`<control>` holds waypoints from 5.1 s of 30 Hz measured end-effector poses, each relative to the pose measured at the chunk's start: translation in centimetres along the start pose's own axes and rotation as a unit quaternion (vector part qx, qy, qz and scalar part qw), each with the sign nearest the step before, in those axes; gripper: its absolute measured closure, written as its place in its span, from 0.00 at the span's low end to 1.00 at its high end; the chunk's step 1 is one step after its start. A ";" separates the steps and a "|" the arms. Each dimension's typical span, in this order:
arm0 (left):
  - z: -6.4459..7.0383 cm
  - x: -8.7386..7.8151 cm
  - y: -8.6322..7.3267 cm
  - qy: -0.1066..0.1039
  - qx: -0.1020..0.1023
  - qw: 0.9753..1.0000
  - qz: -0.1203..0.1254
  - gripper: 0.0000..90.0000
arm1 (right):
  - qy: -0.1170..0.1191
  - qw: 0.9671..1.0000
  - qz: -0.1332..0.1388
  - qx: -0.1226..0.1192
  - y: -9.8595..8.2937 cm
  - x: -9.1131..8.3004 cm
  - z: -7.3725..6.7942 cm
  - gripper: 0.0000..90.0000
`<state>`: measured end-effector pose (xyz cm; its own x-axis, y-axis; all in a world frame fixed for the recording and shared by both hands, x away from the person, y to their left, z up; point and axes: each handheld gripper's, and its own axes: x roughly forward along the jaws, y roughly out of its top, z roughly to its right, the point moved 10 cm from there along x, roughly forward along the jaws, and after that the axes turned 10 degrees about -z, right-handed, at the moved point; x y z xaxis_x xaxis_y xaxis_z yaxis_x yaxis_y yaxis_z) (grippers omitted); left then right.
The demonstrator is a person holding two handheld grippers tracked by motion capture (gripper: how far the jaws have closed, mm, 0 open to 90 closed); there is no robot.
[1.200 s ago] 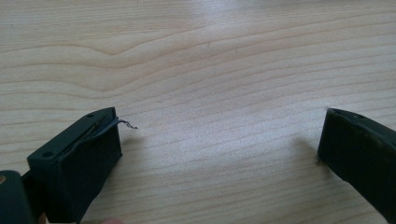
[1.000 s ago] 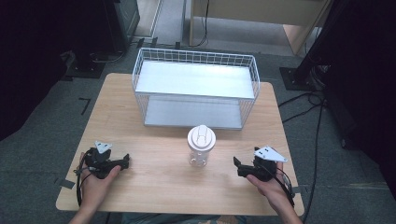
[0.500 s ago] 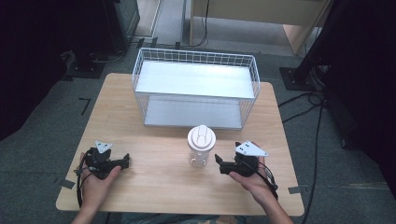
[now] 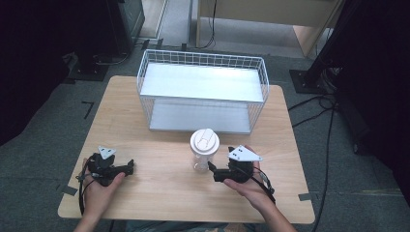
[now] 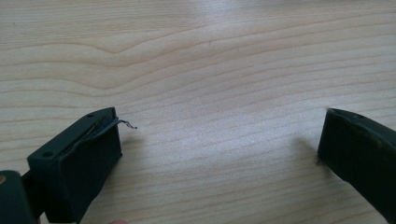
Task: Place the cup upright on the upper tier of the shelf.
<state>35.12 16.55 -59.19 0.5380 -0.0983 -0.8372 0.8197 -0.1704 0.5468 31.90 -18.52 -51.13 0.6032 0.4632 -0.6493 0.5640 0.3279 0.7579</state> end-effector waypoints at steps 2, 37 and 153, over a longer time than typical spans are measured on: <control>0.0 0.0 0.0 0.000 0.000 1.000 0.000 0.00 | 0.006 1.000 0.002 -0.002 0.3 0.2 -0.5 0.08; 0.0 0.0 0.0 0.000 0.000 1.000 0.000 0.00 | 0.020 0.997 0.074 0.022 3.9 2.6 -3.3 0.15; 0.0 -0.1 -0.1 0.000 0.002 1.000 0.001 0.00 | -0.245 0.920 0.296 0.071 29.0 -3.4 10.2 0.17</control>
<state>35.04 16.55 -59.18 0.5402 -0.0988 -0.8357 0.8174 -0.1744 0.5490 51.93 -18.99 -27.62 0.9909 0.0871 -0.1026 0.1021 0.0103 0.9947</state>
